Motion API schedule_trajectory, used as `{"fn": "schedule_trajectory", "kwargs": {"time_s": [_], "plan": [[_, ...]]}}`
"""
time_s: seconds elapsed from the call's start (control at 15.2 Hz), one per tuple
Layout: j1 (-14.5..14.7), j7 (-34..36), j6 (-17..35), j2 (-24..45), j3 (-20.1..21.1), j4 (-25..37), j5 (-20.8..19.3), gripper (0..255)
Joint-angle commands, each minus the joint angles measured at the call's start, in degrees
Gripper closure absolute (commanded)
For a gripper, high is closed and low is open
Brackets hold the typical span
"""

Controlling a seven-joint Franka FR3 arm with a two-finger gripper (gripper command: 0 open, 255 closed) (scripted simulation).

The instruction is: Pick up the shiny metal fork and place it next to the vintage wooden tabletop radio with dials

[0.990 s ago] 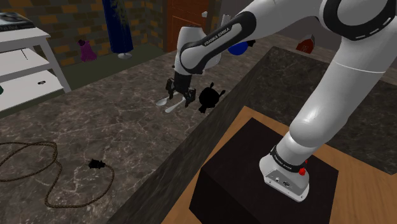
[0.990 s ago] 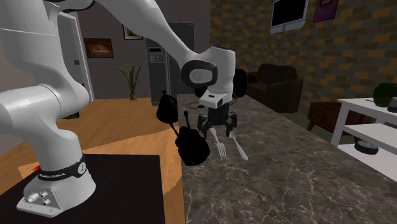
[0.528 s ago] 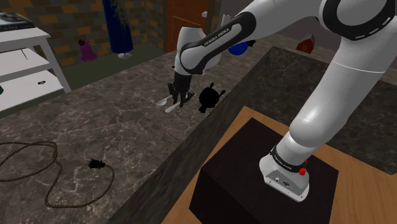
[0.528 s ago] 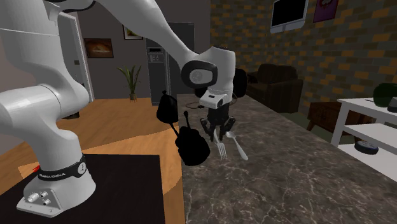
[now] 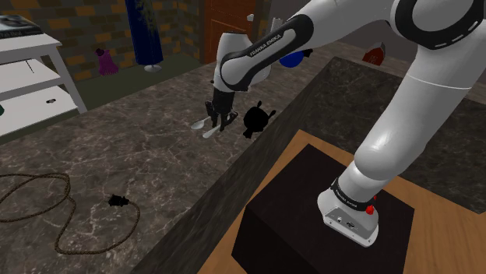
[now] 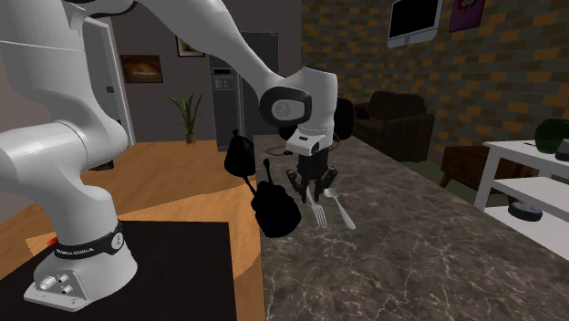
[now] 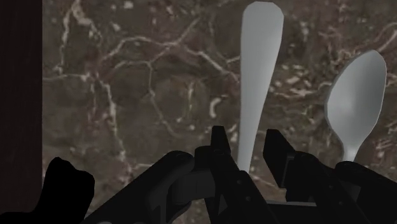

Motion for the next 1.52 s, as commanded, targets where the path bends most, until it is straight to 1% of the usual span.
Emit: {"fn": "schedule_trajectory", "kwargs": {"time_s": [0.0,0.73,1.45], "plan": [[-0.1,-0.1,-0.7,-0.6,0.1,0.2,0.3,255],[-0.7,-0.9,-9.1,-6.2,0.2,3.3,2.5,255],[-1.0,-1.1,-17.5,-10.4,-0.1,7.9,3.8,255]]}}
